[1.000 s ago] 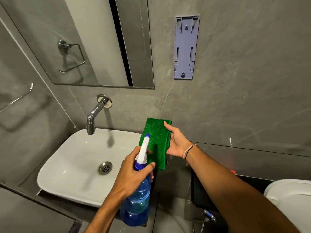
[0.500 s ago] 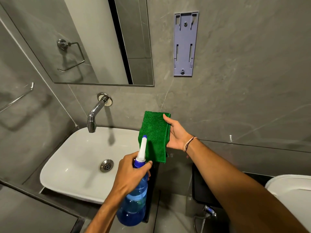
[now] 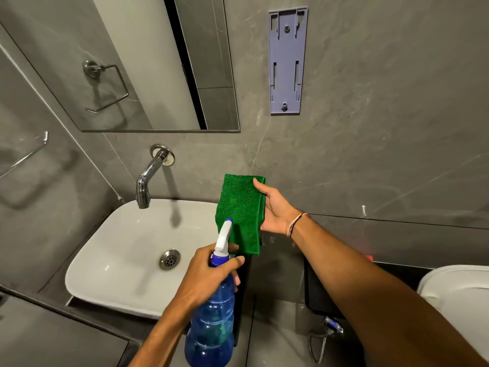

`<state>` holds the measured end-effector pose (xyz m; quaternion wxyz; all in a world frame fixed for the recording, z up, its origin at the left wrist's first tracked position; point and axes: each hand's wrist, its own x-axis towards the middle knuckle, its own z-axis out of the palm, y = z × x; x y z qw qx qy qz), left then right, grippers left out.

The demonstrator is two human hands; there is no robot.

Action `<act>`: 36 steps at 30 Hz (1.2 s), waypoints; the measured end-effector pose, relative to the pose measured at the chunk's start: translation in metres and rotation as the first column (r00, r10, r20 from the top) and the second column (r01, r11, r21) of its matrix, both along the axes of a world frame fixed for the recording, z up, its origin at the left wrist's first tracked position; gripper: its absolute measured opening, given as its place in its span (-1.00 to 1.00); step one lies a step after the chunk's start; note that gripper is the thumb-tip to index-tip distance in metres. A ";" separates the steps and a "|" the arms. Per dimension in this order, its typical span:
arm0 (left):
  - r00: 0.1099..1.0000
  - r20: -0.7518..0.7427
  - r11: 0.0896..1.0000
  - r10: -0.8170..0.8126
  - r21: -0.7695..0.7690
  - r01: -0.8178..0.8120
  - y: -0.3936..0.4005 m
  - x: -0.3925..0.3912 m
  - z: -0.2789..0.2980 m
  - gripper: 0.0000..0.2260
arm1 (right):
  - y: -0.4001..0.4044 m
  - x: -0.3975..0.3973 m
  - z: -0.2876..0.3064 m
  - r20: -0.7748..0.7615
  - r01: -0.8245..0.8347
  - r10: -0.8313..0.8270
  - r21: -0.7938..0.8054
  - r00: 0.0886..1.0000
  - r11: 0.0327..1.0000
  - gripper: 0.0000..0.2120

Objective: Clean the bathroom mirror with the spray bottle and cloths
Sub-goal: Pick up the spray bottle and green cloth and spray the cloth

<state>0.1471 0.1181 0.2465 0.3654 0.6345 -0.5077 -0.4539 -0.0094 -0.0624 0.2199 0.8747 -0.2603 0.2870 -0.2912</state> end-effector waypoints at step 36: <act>0.998 0.041 0.999 -0.042 0.006 0.042 0.001 0.017 -0.001 -0.79 | -0.009 0.012 -0.002 0.046 0.032 -0.033 0.019 0.998 0.999 -0.49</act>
